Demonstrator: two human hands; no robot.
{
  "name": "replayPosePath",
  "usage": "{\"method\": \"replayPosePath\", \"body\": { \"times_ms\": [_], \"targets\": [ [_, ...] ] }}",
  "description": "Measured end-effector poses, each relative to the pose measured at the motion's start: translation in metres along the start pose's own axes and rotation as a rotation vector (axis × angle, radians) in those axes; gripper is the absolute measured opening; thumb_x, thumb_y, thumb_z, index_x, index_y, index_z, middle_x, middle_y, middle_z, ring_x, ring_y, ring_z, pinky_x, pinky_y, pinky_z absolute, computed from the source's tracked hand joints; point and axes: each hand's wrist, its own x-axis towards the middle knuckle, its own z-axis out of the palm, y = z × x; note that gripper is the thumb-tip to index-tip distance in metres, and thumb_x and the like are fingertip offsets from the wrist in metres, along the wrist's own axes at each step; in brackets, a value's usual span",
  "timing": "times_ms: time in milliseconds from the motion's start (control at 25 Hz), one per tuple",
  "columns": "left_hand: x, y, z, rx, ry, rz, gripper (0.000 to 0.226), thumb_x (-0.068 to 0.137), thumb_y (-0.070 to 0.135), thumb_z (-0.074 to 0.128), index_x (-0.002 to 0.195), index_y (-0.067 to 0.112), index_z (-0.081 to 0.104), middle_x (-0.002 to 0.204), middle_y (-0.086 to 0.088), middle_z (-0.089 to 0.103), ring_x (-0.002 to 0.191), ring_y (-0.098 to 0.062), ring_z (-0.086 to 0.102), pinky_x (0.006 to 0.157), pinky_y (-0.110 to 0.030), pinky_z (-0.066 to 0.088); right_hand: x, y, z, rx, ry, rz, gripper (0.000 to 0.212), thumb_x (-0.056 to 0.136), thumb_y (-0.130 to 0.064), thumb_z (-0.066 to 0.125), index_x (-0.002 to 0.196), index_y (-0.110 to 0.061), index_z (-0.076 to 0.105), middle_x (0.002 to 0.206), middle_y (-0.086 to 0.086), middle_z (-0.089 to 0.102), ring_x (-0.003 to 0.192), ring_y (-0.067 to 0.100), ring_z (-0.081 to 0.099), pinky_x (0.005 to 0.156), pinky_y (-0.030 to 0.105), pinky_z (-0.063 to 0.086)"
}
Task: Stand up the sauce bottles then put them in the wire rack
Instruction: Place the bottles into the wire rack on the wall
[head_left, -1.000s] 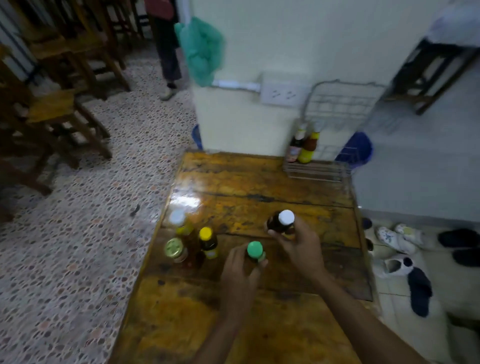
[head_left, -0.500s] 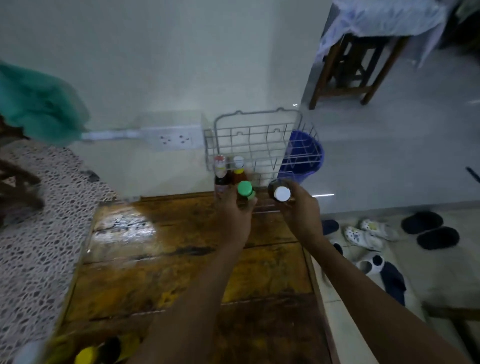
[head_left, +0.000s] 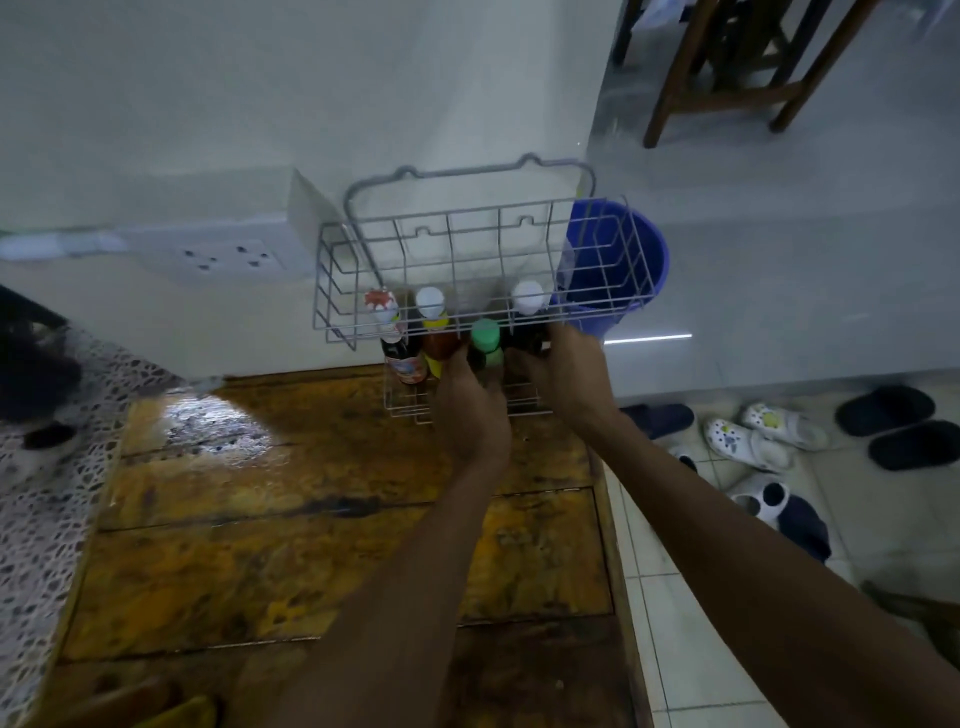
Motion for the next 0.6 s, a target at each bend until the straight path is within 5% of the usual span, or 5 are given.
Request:
{"method": "replayPosePath", "body": {
  "times_ms": [400, 600],
  "targets": [
    [0.004, 0.001, 0.018, -0.098, 0.132, -0.122, 0.025, 0.090, 0.018, 0.078, 0.103, 0.007, 0.061, 0.103, -0.010, 0.066, 0.094, -0.034, 0.064, 0.071, -0.039, 0.046, 0.002, 0.003, 0.001, 0.001, 0.001, 0.008, 0.053, 0.086, -0.029, 0.077, 0.130, -0.015, 0.053, 0.116, 0.005, 0.071, 0.103, 0.020, 0.070, 0.087, 0.040, 0.059],
    [0.005, -0.002, 0.015, -0.105, 0.146, -0.093, 0.013, 0.098, 0.014, 0.068, 0.108, 0.006, 0.068, 0.104, -0.012, 0.071, 0.096, -0.032, 0.066, 0.076, -0.035, 0.050, 0.000, -0.001, 0.007, 0.033, -0.002, 0.019, 0.049, 0.087, -0.026, 0.076, 0.128, -0.014, 0.052, 0.122, 0.005, 0.070, 0.107, 0.019, 0.069, 0.088, 0.036, 0.059]
  ]
}}
